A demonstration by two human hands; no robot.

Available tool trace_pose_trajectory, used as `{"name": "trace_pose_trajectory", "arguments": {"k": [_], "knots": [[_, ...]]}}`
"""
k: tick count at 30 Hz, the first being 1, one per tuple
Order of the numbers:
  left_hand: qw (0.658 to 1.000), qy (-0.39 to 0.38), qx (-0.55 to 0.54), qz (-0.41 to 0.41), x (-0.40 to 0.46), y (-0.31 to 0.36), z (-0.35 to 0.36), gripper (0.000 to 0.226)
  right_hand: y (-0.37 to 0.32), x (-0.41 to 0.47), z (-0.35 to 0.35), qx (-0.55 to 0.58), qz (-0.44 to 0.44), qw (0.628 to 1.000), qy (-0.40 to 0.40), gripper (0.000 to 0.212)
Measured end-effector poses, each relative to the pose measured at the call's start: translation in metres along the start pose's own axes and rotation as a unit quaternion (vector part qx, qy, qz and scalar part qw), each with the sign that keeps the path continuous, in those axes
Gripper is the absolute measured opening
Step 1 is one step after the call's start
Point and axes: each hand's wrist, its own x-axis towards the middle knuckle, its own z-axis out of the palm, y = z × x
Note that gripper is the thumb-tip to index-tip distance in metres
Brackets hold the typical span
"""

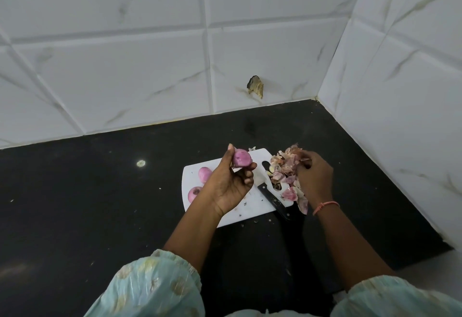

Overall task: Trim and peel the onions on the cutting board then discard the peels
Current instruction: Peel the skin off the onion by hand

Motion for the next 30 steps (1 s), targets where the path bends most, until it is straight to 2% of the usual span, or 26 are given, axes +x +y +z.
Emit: {"name": "trace_pose_trajectory", "arguments": {"k": [3, 5, 7, 10, 12, 15, 20, 23, 26, 30], "knots": [[1.000, -0.022, -0.003, -0.008, 0.000, 0.001, 0.001, 0.061, 0.002, 0.000, -0.002, -0.053, -0.030, 0.998, 0.014, 0.023], [1.000, -0.029, 0.003, -0.010, -0.001, 0.002, 0.000, 0.057, -0.007, -0.004, -0.001, -0.036, -0.065, 0.997, 0.004, 0.019], [0.999, -0.017, 0.027, 0.002, -0.001, 0.003, 0.002, 0.051, -0.025, -0.016, 0.000, 0.018, -0.138, 0.989, -0.048, 0.018], [0.996, 0.002, 0.072, 0.054, -0.001, 0.002, 0.005, 0.048, -0.055, -0.040, 0.005, 0.092, -0.241, 0.955, -0.145, 0.028], [0.987, 0.023, 0.124, 0.101, 0.000, 0.002, 0.005, 0.049, -0.063, -0.047, 0.010, 0.092, -0.272, 0.946, -0.148, 0.035], [0.958, 0.059, 0.233, 0.160, -0.003, 0.006, 0.002, 0.054, -0.066, -0.048, 0.011, 0.087, -0.293, 0.943, -0.130, 0.040], [0.908, 0.119, 0.336, 0.221, -0.010, 0.007, 0.008, 0.043, -0.072, -0.051, 0.011, 0.076, -0.314, 0.938, -0.126, 0.029], [0.864, 0.145, 0.385, 0.290, -0.005, 0.004, 0.004, 0.049, -0.075, -0.052, 0.010, 0.047, -0.322, 0.938, -0.121, 0.024], [0.829, 0.194, 0.429, 0.303, -0.002, 0.005, 0.001, 0.064, -0.076, -0.055, 0.012, 0.024, -0.331, 0.936, -0.116, 0.026], [0.813, 0.217, 0.452, 0.296, -0.001, 0.005, 0.002, 0.062, -0.074, -0.060, 0.014, 0.001, -0.328, 0.940, -0.095, 0.029]]}}
